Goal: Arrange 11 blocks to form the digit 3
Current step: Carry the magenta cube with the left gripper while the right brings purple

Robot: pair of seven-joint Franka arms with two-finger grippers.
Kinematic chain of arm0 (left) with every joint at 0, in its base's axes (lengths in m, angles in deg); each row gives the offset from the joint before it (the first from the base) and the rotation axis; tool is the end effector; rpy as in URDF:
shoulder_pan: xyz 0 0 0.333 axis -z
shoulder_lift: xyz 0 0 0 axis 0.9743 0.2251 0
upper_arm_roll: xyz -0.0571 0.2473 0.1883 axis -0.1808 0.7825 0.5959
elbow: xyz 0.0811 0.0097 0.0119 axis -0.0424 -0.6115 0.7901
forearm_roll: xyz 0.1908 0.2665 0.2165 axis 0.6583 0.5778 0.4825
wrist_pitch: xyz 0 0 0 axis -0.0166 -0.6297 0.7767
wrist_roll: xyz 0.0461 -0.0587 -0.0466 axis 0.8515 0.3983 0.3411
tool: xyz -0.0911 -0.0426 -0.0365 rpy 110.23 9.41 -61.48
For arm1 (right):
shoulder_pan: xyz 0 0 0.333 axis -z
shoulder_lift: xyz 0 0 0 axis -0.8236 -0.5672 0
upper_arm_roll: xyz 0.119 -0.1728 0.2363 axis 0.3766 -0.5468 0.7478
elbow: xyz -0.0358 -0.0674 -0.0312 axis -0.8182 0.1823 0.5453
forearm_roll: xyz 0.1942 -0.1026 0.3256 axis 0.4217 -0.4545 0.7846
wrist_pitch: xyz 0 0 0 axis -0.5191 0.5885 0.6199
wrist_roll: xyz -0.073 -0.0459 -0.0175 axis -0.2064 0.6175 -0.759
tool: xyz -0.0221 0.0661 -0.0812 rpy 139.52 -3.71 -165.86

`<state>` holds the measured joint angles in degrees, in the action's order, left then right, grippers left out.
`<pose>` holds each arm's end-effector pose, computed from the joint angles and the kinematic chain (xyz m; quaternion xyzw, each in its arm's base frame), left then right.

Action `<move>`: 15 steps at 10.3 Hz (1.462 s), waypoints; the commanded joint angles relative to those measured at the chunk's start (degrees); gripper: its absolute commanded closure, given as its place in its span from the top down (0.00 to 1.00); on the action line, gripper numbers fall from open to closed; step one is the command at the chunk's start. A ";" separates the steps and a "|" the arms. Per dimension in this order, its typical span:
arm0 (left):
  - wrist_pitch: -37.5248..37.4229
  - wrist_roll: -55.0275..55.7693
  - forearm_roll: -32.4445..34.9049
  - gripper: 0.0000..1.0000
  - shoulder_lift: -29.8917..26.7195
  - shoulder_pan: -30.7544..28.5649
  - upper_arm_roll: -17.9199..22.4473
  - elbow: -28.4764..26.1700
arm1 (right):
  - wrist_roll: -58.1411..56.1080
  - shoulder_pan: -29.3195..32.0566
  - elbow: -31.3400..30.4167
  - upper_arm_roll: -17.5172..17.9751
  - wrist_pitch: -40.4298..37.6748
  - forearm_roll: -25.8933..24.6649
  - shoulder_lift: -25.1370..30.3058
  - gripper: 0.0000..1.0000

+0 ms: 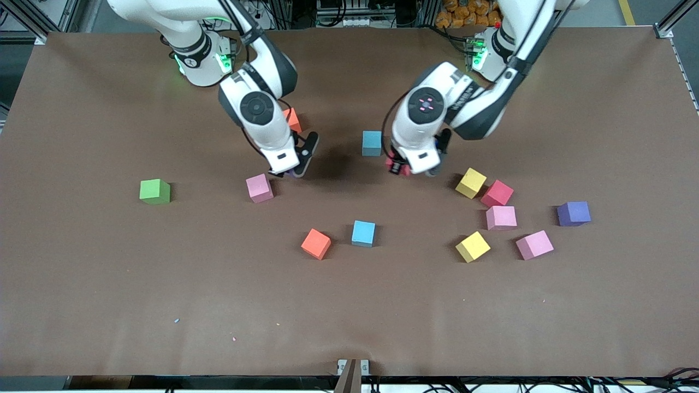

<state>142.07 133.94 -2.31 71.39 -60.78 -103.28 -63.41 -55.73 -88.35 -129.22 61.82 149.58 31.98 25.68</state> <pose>0.4543 -0.3700 0.3029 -0.8126 -0.5764 0.0776 0.0392 0.4313 0.3561 0.2662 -0.8191 -0.5712 0.0439 0.0278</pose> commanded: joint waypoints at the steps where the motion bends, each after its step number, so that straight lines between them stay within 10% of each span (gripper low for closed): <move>1: 0.99 3.61 -0.01 0.00 -3.46 -2.76 -0.76 -5.96 | -0.66 -2.24 2.20 -0.10 -1.01 -0.06 0.27 0.00; 7: 23.72 16.61 -1.42 0.00 -4.26 -2.41 -3.57 -20.28 | -2.59 -8.30 11.17 -0.10 0.56 -10.42 -8.77 0.00; 15: 30.67 25.42 -1.42 0.00 -2.68 -2.23 -8.05 -24.24 | -6.63 -9.72 9.68 3.93 5.49 -8.60 -10.63 0.00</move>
<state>169.33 158.74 -2.66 69.58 -62.72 -110.86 -85.09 -61.82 -97.93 -119.37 64.46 154.23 22.73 15.46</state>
